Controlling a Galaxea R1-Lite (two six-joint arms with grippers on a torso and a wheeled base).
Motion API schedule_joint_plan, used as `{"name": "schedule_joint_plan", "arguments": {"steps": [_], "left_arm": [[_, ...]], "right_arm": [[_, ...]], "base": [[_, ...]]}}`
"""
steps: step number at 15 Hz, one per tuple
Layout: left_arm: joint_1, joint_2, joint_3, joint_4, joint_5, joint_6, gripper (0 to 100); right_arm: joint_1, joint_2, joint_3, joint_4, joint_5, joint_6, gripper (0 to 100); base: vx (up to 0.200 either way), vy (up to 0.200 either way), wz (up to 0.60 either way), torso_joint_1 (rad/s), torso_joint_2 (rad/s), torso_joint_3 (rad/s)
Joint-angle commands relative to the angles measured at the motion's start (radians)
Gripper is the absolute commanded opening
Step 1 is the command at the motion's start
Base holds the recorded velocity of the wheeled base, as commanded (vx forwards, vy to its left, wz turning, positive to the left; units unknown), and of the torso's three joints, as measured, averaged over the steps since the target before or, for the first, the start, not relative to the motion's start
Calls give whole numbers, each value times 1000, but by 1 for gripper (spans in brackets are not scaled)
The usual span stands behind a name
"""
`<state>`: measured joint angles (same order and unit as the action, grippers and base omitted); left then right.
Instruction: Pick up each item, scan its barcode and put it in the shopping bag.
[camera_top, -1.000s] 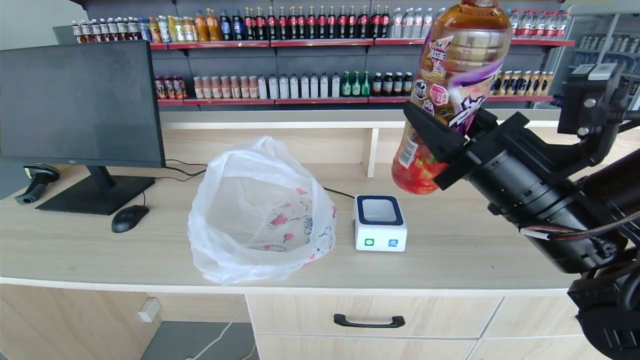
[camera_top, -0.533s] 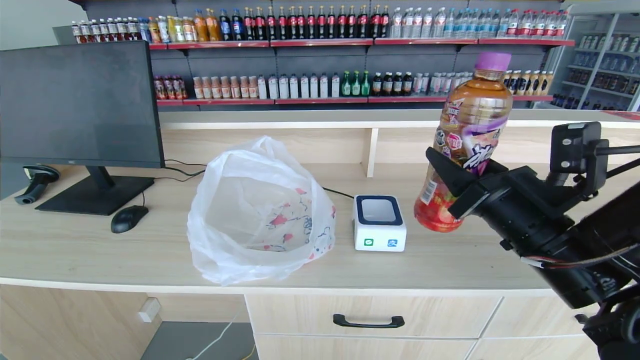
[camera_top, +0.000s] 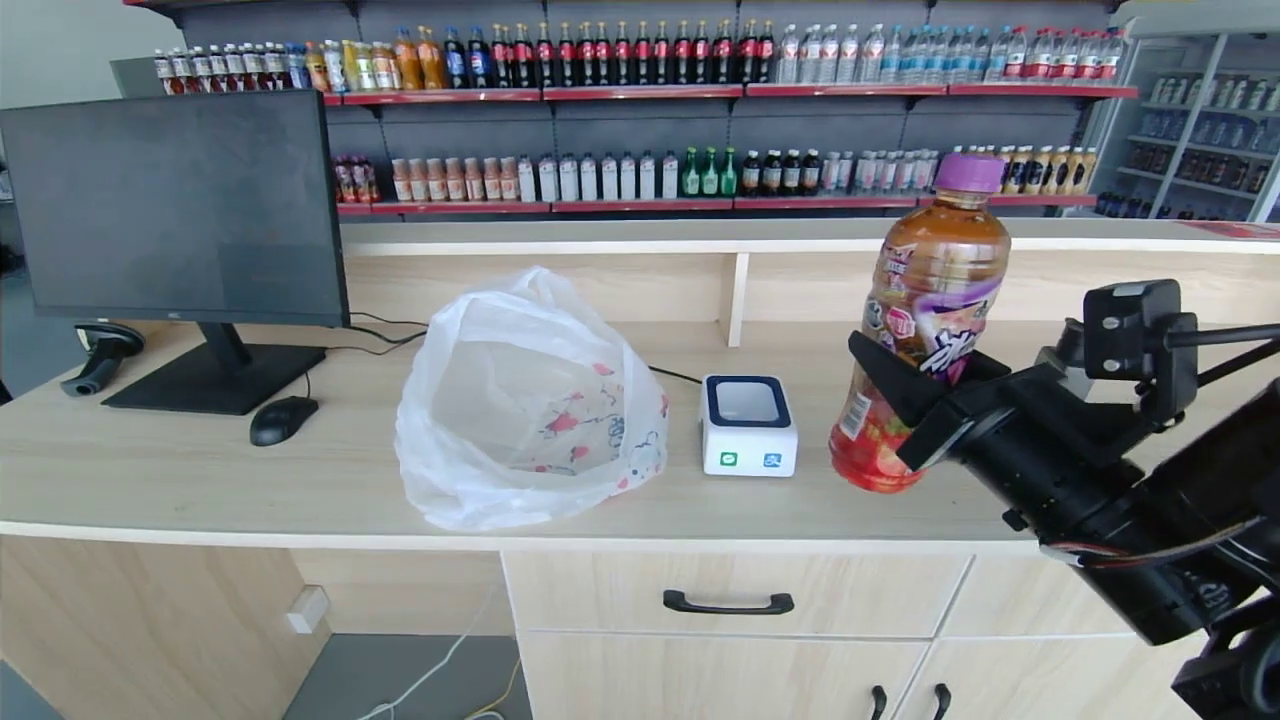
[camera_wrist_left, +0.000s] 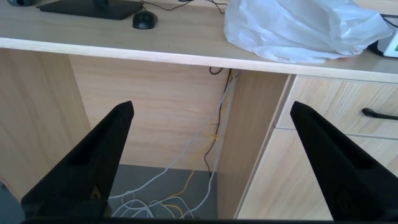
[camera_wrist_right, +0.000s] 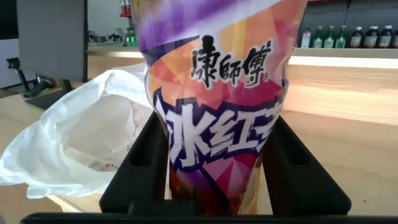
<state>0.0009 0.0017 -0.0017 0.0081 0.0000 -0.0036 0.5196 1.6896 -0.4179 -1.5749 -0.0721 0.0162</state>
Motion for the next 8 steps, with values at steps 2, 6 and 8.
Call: {"name": "schedule_joint_plan", "arguments": {"steps": [2,6,8], "left_arm": [[1,0,0,1,0,-1,100],[1,0,0,1,2,-6,100],[1,0,0,1,2,-6,100]], "right_arm": [[-16,13,-30,4,-2,-1,0],[-21,9,-24,4,-2,-1,0],[-21,7,-30,4,-2,-2,0]], "base": [[0,100,0,9,1,1],[0,200,0,8,1,1],[0,200,0,7,7,2]]}}
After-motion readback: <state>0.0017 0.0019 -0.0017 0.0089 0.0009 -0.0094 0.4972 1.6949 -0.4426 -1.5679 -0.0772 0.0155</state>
